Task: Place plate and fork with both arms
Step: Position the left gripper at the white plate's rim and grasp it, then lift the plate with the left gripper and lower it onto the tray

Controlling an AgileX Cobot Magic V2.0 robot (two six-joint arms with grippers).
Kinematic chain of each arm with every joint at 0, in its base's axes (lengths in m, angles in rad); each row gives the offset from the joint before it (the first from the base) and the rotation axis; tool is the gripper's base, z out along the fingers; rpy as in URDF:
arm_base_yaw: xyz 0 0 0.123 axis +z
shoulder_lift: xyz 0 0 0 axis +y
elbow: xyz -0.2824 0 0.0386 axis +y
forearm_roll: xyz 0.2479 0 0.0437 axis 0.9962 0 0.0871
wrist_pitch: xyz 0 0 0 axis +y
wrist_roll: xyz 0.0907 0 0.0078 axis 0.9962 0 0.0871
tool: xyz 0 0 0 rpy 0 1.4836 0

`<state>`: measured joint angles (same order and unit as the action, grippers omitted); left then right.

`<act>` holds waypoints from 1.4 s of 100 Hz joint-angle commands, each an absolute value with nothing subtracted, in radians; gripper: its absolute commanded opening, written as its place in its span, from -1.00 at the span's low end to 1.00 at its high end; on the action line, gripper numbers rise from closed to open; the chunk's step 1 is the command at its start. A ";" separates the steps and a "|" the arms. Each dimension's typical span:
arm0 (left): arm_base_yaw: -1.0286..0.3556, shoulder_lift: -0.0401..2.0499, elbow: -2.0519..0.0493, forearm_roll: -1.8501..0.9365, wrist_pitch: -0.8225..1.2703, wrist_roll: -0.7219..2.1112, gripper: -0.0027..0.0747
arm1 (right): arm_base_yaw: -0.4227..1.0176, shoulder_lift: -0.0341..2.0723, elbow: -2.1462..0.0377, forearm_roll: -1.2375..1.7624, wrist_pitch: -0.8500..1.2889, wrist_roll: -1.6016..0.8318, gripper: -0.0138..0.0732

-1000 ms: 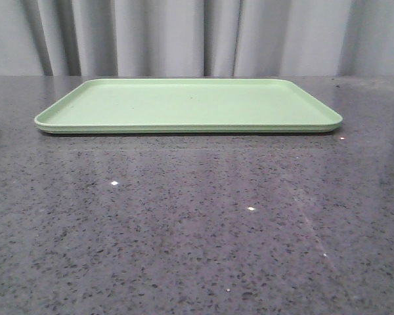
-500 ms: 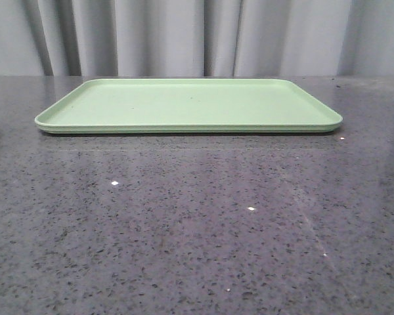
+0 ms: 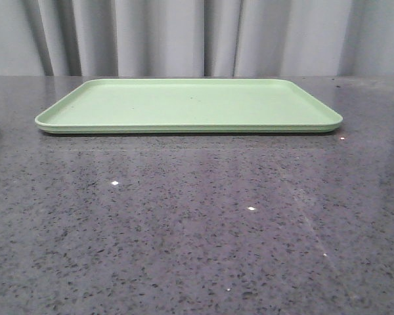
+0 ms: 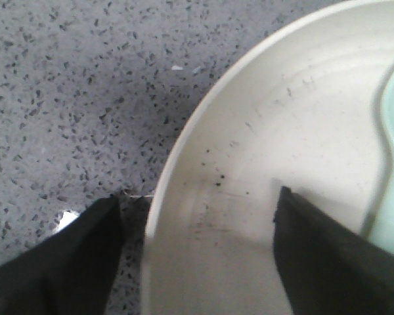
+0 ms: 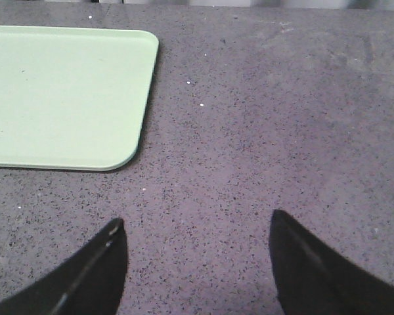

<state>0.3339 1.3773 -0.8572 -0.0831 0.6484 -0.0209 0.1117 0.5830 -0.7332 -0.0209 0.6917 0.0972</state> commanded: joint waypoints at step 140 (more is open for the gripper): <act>0.583 1.208 -0.982 -0.970 0.916 0.395 -0.98 | 0.114 0.592 -0.767 -0.025 0.571 0.093 0.41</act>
<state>0.5818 1.2377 -0.9392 -0.8458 0.9131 0.3884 0.1117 0.5830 -0.7332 -0.0209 0.6521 0.0972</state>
